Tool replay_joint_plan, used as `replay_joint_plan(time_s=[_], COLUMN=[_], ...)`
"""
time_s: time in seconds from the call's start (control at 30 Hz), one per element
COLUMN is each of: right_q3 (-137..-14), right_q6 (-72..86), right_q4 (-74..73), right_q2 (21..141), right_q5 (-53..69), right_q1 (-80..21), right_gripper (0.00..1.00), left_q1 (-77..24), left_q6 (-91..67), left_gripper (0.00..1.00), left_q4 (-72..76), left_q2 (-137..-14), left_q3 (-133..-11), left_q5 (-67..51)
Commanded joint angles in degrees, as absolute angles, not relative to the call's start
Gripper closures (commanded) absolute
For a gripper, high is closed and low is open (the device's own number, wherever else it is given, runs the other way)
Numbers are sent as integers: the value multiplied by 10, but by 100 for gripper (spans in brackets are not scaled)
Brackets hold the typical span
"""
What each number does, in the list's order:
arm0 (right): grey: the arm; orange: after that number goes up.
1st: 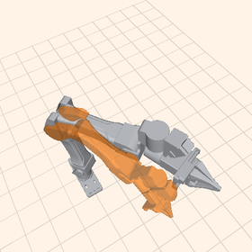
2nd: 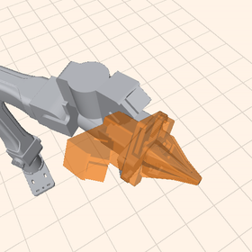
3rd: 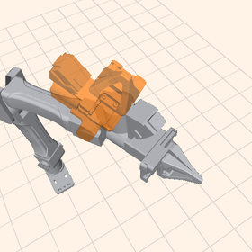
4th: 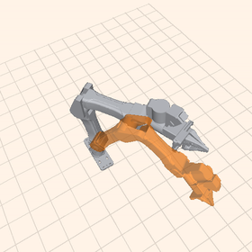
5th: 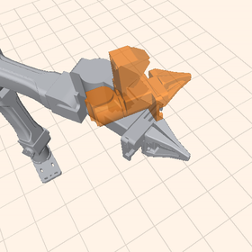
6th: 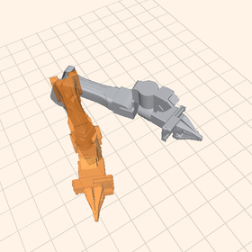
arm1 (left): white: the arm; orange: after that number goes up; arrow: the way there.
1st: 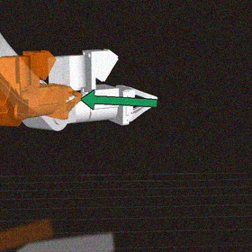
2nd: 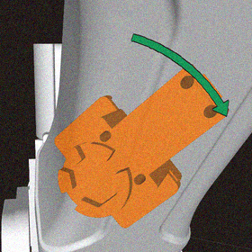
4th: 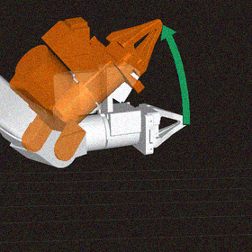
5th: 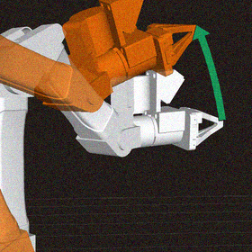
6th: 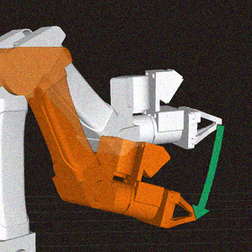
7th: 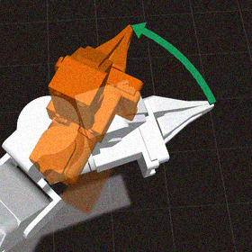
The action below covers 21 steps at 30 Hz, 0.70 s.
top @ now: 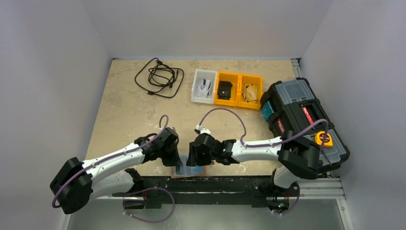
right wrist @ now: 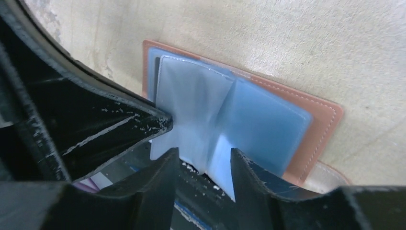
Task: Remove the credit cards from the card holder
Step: Remove the credit card from the card holder.
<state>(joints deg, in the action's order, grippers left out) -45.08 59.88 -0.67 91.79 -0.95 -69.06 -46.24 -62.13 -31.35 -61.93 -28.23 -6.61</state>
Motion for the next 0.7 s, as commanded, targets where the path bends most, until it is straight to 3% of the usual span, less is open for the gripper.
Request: replay_joint_plan(time_s=[0.0,0.13,0.67], right_q3=[-494,-504,-446], right_q6=[580,576,604], right_q4=[-84,-126,-211], right_q2=[869,842,697], right_q5=[-47,-76,-144], right_q1=[-690,-687,-667], right_gripper=[53,49,49], left_q1=[-466,-468,-520], left_q6=[-625,-613,-608], left_gripper=[100,99,64], left_q4=[-333,-321,-225], left_q2=[-589,-579,-710], left_q3=[-292,-300,-382], left_q5=[-50,-67,-104])
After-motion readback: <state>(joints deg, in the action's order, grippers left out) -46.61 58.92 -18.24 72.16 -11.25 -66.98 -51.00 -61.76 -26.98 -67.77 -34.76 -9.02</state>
